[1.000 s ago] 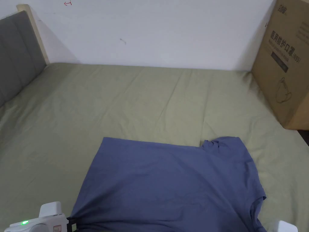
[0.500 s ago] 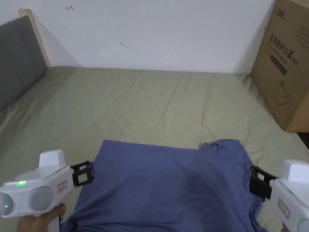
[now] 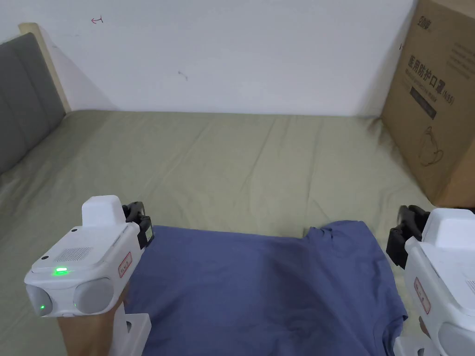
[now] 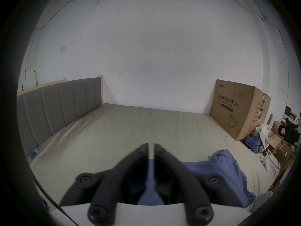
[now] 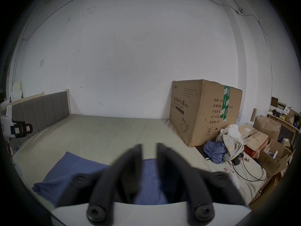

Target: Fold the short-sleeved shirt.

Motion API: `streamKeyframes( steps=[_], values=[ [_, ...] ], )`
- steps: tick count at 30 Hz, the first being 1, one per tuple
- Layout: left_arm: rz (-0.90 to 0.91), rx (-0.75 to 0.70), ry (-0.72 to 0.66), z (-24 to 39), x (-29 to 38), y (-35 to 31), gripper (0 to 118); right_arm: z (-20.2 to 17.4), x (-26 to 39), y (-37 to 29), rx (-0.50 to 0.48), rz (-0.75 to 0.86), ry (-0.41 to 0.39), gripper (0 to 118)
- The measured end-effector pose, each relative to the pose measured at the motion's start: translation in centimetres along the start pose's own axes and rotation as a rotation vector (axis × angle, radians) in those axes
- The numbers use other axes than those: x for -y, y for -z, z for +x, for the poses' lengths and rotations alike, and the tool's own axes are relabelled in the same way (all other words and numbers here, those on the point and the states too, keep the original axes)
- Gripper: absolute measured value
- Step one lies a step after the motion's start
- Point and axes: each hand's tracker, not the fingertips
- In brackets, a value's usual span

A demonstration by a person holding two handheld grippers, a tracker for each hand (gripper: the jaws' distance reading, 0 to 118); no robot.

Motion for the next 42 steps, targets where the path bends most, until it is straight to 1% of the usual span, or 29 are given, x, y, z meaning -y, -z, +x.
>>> streamKeyframes(
  steps=[3, 7, 10, 16, 19, 23, 24, 25, 26, 28, 29, 30, 31, 34, 35, 37, 39, 40, 41, 42],
  values=[
    [-0.045, 0.018, 0.005, 0.2, 0.2, 1.8, 0, 0.1, -0.1, 1.1, 0.005, 0.007, -0.029, 0],
    [-0.12, 0.03, 0.01, -0.1, 0.5, 5.2, 0, 0.2, 0.0, 3.1, 0.006, -0.007, -0.015, 0],
    [-0.203, 0.035, 0.026, -0.8, 0.6, 9.4, 0, 0.1, 0.1, 4.8, 0.008, -0.021, -0.012, 0],
    [-0.411, 0.051, 0.016, -3.2, 1.4, 19.9, 0, 0.0, 0.8, 8.4, 0.009, -0.066, -0.007, 0],
    [-0.509, 0.043, 0.07, -4.1, 2.5, 24.6, 0, -0.2, 1.2, 10.2, 0.011, -0.093, -0.012, 0],
    [-0.622, 0.024, 0.091, -5.1, 4.3, 29.4, 0, -0.3, 2.0, 12.2, 0.018, -0.123, -0.014, 0],
    [-0.674, 0.035, 0.105, -5.2, 4.7, 30.3, 0, -0.3, 2.2, 12.6, 0.019, -0.133, -0.016, 0],
    [-0.699, 0.037, 0.108, -5.4, 5.2, 31.2, 8, -0.2, 2.5, 13.0, 0.018, -0.145, -0.017, 0],
    [-0.73, 0.017, 0.116, -5.6, 5.7, 32.2, 26, -0.1, 2.8, 13.4, 0.016, -0.159, -0.013, 0],
    [-0.775, -0.002, 0.122, -5.9, 6.7, 33.3, 66, -0.1, 3.2, 13.9, 0.017, -0.172, -0.02, 0],
    [-0.769, -0.013, 0.127, -6.0, 7.1, 33.8, 86, 0.0, 3.4, 14.1, 0.02, -0.18, -0.025, 0],
    [-0.774, -0.035, 0.131, -6.1, 7.5, 34.2, 95, 0.1, 3.6, 14.3, 0.022, -0.185, -0.028, 0],
    [-0.777, -0.043, 0.13, -6.4, 7.7, 34.4, 99, 0.1, 3.8, 14.5, 0.023, -0.191, -0.029, 0],
    [-0.813, -0.072, 0.085, -7.0, 8.6, 35.5, 97, 0.3, 4.2, 14.9, 0.027, -0.21, -0.033, 0],
    [-0.833, -0.073, 0.064, -7.2, 8.9, 35.7, 89, 0.3, 4.3, 15.0, 0.028, -0.214, -0.033, 0],
    [-0.828, -0.059, 0.037, -7.2, 9.2, 35.5, 81, 0.5, 4.6, 15.2, 0.03, -0.226, -0.033, 0],
    [-0.79, -0.051, 0.057, -6.7, 8.8, 34.4, 57, 0.7, 4.9, 15.6, 0.03, -0.245, -0.027, 0],
    [-0.783, -0.037, 0.077, -6.4, 8.7, 34.1, 43, 0.9, 5.1, 15.9, 0.027, -0.256, -0.012, 0],
    [-0.771, -0.023, 0.092, -6.0, 8.6, 33.9, 25, 1.1, 5.4, 16.3, 0.022, -0.275, 0.012, 0],
    [-0.766, -0.019, 0.099, -5.8, 8.6, 33.7, 19, 1.3, 5.5, 16.8, 0.02, -0.291, 0.03, 0]
  ],
)
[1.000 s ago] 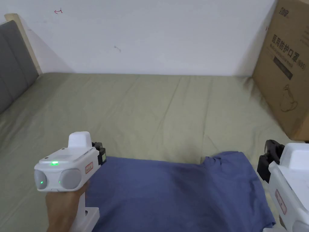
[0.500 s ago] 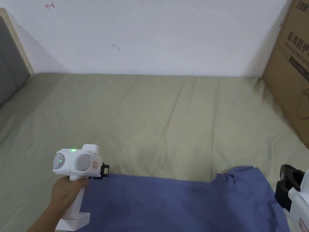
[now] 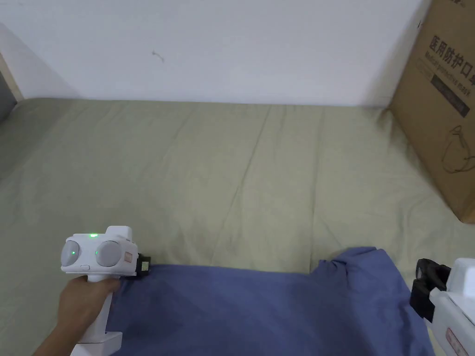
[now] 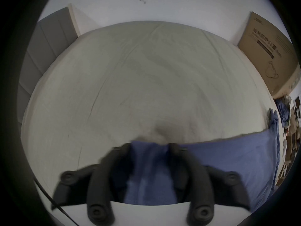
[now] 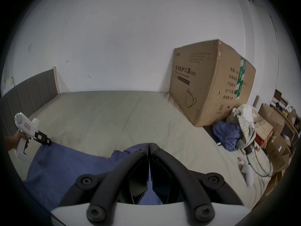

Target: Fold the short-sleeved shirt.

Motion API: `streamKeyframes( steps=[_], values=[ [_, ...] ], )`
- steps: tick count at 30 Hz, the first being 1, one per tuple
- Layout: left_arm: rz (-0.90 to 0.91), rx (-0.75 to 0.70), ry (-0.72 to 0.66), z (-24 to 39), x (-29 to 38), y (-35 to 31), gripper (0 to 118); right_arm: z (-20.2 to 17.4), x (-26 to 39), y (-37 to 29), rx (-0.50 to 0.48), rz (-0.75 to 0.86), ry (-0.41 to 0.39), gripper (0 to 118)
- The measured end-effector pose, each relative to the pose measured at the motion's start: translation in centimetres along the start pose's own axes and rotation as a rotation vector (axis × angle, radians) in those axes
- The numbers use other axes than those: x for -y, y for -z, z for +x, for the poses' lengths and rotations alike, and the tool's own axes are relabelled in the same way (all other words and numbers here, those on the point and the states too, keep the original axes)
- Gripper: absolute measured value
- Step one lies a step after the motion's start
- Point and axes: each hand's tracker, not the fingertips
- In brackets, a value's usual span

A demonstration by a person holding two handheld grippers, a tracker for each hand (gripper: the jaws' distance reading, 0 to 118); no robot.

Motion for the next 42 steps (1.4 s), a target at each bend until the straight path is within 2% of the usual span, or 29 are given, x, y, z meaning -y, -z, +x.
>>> streamKeyframes(
  steps=[1, 2, 5, 6, 7, 8, 9, 10, 11, 16, 18, 19, 20, 22, 23, 24, 30, 38, 42],
  values=[
    [0.012, 0.017, 0.012, 0.2, 0.0, -0.2, 19, 0.3, 0.0, 0.9, -0.012, -0.024, 0.03, 0],
    [0.029, 0.044, 0.01, 0.5, 0.1, -0.6, 1, 0.7, 0.0, 2.0, -0.021, -0.045, 0.051, 0],
    [0.096, 0.043, 0.003, 1.1, 0.5, -2.7, 0, 1.9, 0.3, 5.7, -0.022, -0.133, 0.093, 3],
    [0.125, 0.063, 0.003, 1.2, 0.7, -3.7, 0, 2.4, 0.5, 7.1, -0.024, -0.173, 0.114, 10],
    [0.14, 0.076, 0.001, 1.3, 0.8, -4.5, 0, 2.7, 0.6, 8.4, -0.014, -0.209, 0.108, 27],
    [0.154, 0.084, 0.0, 1.3, 1.1, -5.6, 0, 3.0, 0.9, 10.2, -0.013, -0.25, 0.104, 59],
    [0.172, 0.093, -0.005, 1.2, 1.1, -6.3, 0, 3.2, 1.1, 11.4, -0.009, -0.271, 0.089, 78],
    [0.188, 0.102, -0.007, 1.2, 1.3, -7.1, 0, 3.3, 1.4, 12.9, -0.009, -0.308, 0.052, 92],
    [0.196, 0.107, -0.002, 1.2, 1.5, -7.9, 0, 3.6, 1.7, 14.4, 0.001, -0.341, 0.041, 95],
    [0.224, 0.118, -0.001, 1.0, 1.9, -9.7, 0, 4.5, 3.8, 20.2, 0.006, -0.488, -0.002, 93],
    [0.229, 0.119, -0.002, 1.0, 1.9, -9.9, 0, 4.6, 4.6, 21.3, 0.01, -0.539, 0.011, 82],
    [0.228, 0.119, -0.005, 0.9, 2.0, -9.9, 0, 4.4, 5.0, 21.5, 0.004, -0.563, 0.017, 73],
    [0.229, 0.122, -0.005, 0.8, 2.1, -9.9, 0, 4.3, 5.3, 21.4, -0.011, -0.565, 0.015, 57],
    [0.226, 0.122, -0.011, 0.7, 2.0, -9.8, 0, 4.1, 5.6, 20.9, -0.028, -0.546, 0.032, 41],
    [0.225, 0.121, -0.016, 0.6, 2.2, -9.7, 0, 2.9, 5.2, 19.0, -0.031, -0.533, 0.038, 19],
    [0.225, 0.121, -0.021, 0.5, 2.3, -9.8, 0, 2.6, 5.1, 18.6, -0.038, -0.533, 0.034, 2],
    [0.235, 0.128, -0.062, 0.0, 3.4, -11.1, 0, 1.4, 3.1, 13.0, -0.047, -0.428, -0.014, 2],
    [0.312, 0.135, -0.115, -1.0, 4.8, -16.7, 0, 3.8, -2.5, 4.3, -0.114, -0.192, -0.004, 2],
    [0.38, 0.123, -0.106, -1.6, 4.7, -20.0, 0, 3.2, -5.6, -0.5, -0.108, -0.057, -0.048, 2]
  ],
)
